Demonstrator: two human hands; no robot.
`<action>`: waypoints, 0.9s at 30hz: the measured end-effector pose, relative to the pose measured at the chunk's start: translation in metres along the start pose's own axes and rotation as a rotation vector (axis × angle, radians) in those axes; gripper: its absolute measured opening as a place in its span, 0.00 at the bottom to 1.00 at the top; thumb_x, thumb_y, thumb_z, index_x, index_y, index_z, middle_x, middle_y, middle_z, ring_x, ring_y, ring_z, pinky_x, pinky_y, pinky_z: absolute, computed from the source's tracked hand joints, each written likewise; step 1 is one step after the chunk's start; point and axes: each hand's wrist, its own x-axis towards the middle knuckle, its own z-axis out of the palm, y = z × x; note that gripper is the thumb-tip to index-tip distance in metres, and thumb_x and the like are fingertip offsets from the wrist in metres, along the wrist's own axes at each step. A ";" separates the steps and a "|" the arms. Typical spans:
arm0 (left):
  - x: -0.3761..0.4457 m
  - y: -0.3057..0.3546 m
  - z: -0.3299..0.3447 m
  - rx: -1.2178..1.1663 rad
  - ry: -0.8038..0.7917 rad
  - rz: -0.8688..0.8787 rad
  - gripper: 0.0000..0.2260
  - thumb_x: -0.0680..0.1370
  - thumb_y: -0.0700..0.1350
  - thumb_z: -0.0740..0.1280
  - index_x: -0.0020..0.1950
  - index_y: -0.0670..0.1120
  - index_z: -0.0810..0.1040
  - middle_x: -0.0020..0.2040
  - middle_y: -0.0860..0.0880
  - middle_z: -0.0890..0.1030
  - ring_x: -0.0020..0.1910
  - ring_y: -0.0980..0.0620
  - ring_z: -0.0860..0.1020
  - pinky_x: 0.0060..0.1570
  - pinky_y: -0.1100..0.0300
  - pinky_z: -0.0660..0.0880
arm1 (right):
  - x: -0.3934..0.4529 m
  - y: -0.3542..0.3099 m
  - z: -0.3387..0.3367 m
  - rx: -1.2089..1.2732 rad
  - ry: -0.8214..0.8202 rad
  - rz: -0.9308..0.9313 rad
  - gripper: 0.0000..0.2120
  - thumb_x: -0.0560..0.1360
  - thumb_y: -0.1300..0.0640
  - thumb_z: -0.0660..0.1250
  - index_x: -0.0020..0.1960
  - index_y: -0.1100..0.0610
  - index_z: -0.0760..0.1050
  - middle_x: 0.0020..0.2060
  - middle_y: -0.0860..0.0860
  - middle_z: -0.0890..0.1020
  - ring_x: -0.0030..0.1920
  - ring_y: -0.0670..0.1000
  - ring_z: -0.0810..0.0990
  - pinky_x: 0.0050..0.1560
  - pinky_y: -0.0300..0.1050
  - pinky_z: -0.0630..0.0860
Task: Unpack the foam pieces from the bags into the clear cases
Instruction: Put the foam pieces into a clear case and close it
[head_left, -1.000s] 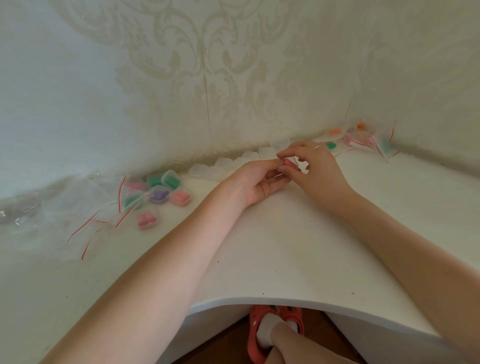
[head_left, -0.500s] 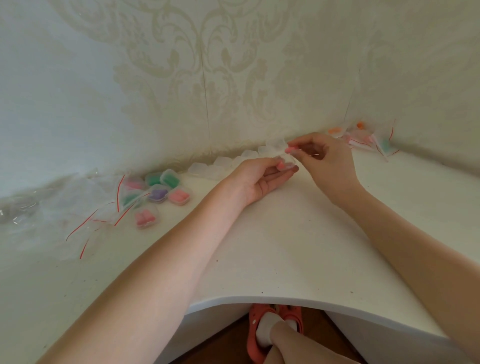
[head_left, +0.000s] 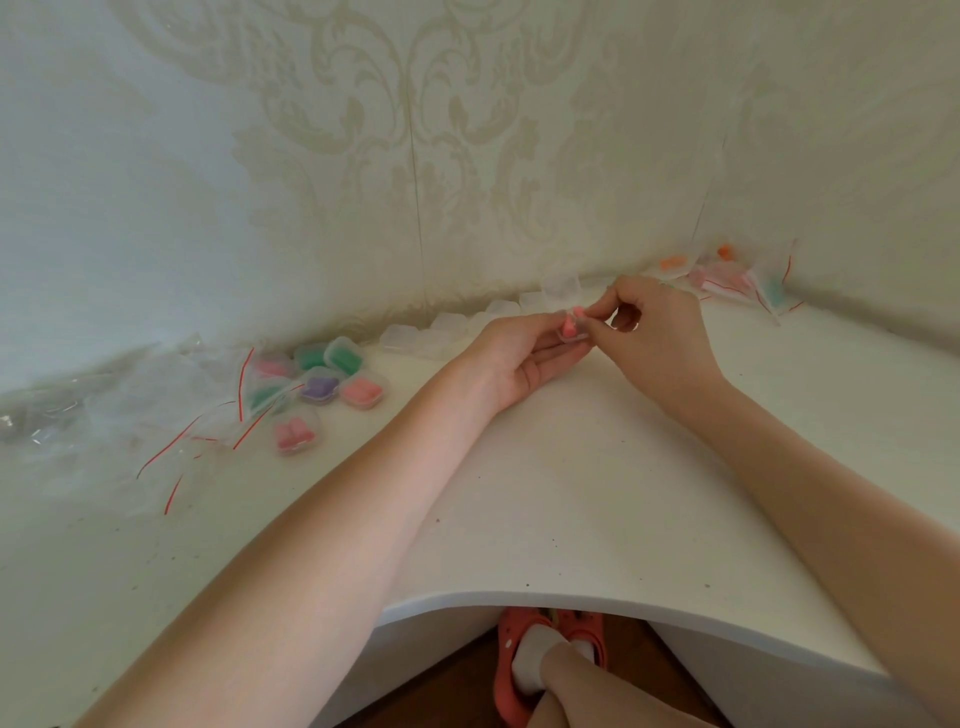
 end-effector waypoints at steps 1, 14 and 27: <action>0.000 0.000 0.000 0.003 0.002 -0.001 0.07 0.76 0.30 0.61 0.43 0.35 0.78 0.33 0.44 0.83 0.32 0.52 0.82 0.38 0.62 0.81 | 0.000 0.000 0.000 -0.017 -0.004 0.000 0.11 0.70 0.58 0.72 0.33 0.48 0.74 0.30 0.41 0.74 0.32 0.42 0.70 0.35 0.30 0.66; 0.000 0.000 0.003 0.099 -0.025 -0.027 0.13 0.82 0.39 0.55 0.45 0.35 0.76 0.36 0.40 0.83 0.35 0.47 0.83 0.41 0.59 0.81 | 0.006 0.001 -0.001 0.344 -0.058 0.211 0.14 0.81 0.54 0.56 0.64 0.49 0.73 0.56 0.43 0.77 0.57 0.46 0.76 0.60 0.44 0.72; 0.006 -0.003 -0.004 0.104 -0.073 -0.001 0.06 0.78 0.33 0.61 0.46 0.38 0.78 0.39 0.43 0.82 0.37 0.52 0.82 0.44 0.62 0.80 | 0.005 0.014 0.007 0.404 -0.138 0.217 0.11 0.74 0.61 0.69 0.54 0.52 0.72 0.47 0.50 0.79 0.43 0.51 0.83 0.49 0.49 0.80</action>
